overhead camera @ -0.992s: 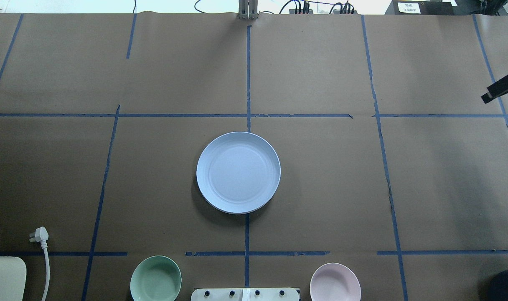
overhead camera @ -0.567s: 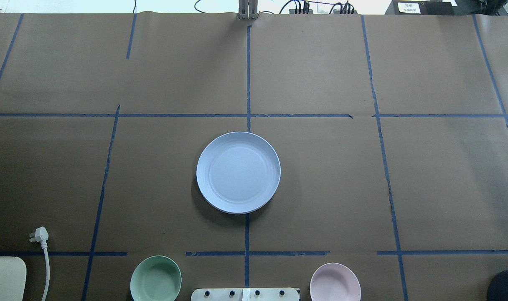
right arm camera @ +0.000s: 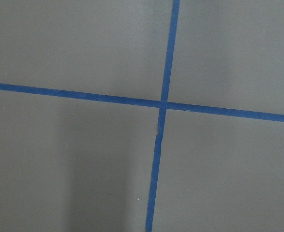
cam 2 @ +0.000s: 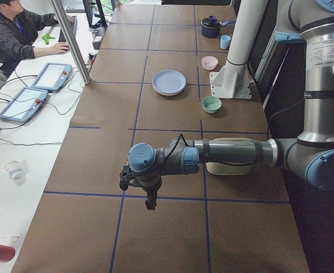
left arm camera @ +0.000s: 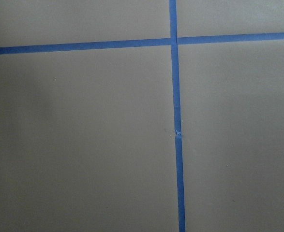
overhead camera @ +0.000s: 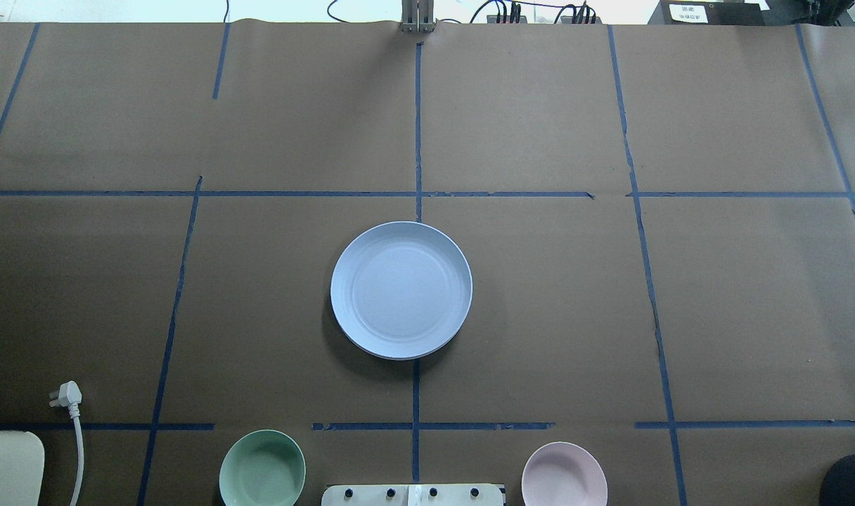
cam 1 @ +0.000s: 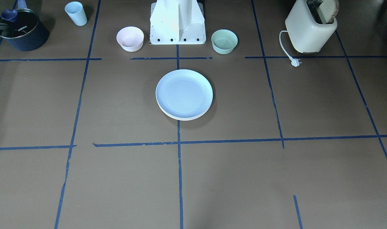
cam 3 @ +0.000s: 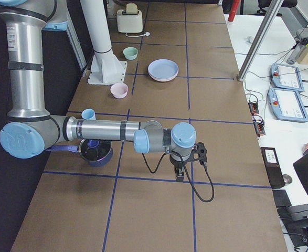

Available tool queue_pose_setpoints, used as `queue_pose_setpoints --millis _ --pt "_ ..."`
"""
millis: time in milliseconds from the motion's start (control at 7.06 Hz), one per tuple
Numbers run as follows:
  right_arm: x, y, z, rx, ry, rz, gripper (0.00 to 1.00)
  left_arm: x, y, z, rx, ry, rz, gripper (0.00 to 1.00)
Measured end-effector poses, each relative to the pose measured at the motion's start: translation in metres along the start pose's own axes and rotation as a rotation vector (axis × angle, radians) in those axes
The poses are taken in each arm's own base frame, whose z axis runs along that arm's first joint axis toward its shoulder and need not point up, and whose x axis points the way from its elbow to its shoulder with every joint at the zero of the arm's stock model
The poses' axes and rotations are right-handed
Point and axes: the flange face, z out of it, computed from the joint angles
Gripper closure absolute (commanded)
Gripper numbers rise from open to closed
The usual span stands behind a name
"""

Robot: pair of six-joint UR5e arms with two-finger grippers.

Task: Stack three plates with pink and blue

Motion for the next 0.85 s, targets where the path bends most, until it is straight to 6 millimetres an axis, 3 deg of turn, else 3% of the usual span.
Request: queue_pose_setpoints --millis 850 --pt "0.015 0.006 0.005 -0.009 -0.014 0.031 0.00 -0.002 0.000 0.002 -0.004 -0.001 0.000 0.00"
